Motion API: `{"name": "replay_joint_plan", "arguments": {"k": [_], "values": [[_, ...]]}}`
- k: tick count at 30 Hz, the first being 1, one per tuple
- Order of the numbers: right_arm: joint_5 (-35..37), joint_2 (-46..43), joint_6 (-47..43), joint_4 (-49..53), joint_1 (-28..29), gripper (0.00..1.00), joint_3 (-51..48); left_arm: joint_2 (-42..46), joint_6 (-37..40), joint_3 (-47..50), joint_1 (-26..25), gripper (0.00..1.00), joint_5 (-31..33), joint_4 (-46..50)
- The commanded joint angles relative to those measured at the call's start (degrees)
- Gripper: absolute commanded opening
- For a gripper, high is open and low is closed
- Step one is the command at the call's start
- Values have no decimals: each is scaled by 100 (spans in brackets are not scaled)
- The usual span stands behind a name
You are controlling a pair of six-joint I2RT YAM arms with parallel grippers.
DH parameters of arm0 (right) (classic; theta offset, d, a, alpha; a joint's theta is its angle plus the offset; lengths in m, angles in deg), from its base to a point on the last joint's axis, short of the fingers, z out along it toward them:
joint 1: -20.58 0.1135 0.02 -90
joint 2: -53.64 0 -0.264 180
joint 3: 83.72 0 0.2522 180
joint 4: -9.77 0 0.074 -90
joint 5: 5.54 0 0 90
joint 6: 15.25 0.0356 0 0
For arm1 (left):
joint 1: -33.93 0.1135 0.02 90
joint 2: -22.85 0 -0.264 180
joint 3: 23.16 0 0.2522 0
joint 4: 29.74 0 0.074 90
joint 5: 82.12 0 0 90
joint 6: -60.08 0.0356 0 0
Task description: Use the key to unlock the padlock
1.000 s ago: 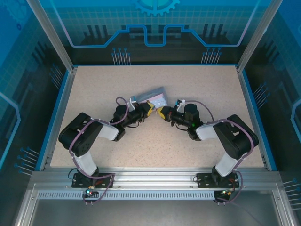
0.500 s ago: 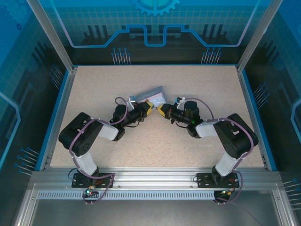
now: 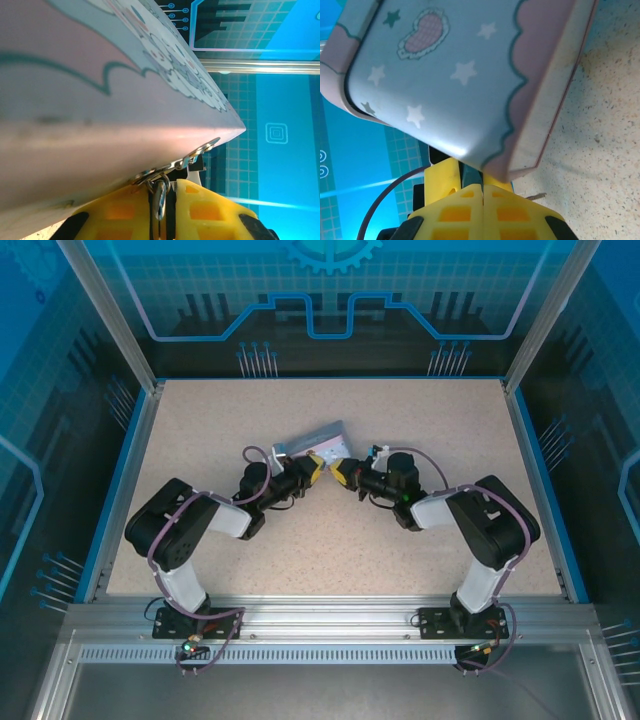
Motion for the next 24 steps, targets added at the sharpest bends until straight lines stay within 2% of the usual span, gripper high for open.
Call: {"name": "replay_joint_plan", "arguments": {"k": [1,13,19,24], "values": [[-49,37,49,-401,244,0,228,1,-15,19,-181,0,-556,-463],[-50,468,-22,-201,576,0,716,-80,44,-131,-361,0,-508,-293],[-147,593,62,-405,341,0,588,-85,61,10,-354,0,-145,53],[-235,224,-199,-75,70,27,329,-72,104,-66,-319,0,91,497]]}}
